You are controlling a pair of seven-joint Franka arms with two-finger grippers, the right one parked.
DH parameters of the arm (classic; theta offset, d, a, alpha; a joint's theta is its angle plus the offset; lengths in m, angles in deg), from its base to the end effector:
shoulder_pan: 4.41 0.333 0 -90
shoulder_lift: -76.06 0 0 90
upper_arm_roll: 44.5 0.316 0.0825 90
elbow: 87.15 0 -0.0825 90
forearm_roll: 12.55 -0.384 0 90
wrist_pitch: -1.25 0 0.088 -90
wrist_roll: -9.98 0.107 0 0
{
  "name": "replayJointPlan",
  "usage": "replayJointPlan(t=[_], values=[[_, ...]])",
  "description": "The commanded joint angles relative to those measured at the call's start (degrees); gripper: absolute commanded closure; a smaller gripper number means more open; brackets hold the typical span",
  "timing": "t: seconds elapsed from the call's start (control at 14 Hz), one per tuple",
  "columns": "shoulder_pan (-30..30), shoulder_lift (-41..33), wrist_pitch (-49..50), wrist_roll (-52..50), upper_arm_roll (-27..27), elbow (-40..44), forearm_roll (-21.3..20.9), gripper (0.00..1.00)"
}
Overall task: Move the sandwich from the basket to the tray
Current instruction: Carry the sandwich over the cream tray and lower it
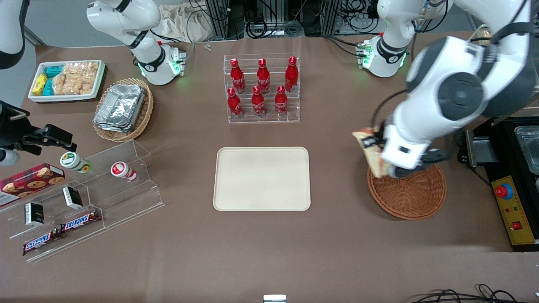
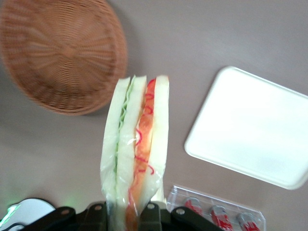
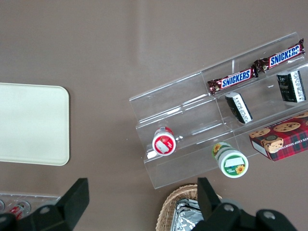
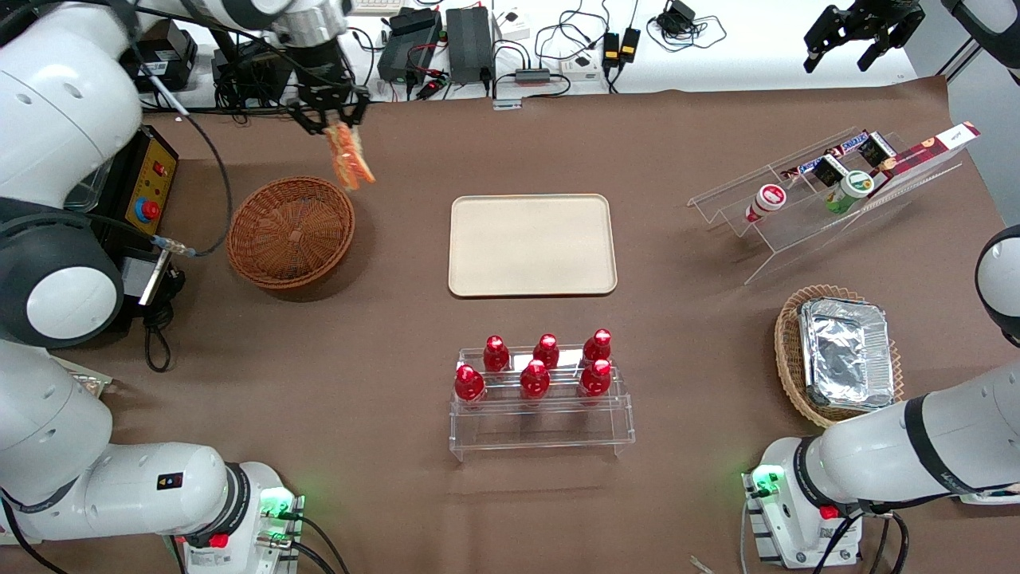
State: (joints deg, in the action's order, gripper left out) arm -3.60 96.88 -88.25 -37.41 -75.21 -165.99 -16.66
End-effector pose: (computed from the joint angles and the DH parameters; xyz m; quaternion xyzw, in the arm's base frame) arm 0.5851 -0.2657 0.5214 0.9838 0.1580 -0.0848 0.0041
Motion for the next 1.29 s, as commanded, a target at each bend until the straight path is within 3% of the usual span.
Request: replayJointPlan(t=[0.0,0.5,0.86,1.0,1.07,1.21], values=[[-2.81,4.12,-10.12,-0.08,-0.23,-2.97,1.48,1.0],[-10.9,19.85,-28.61,0.01,-0.05,-3.51,-4.4,1.0],[-12.85,27.07,-33.72,-3.32,0.04,-3.16,-13.27,1.0],[-12.94,27.61,-33.73,-3.24,0.04,-3.16,-13.9,1.0],[-12.85,27.61,-33.73,-3.24,0.04,-3.16,-13.82,0.95],[-12.85,27.52,-33.73,-3.33,0.04,-3.16,-13.81,0.27]])
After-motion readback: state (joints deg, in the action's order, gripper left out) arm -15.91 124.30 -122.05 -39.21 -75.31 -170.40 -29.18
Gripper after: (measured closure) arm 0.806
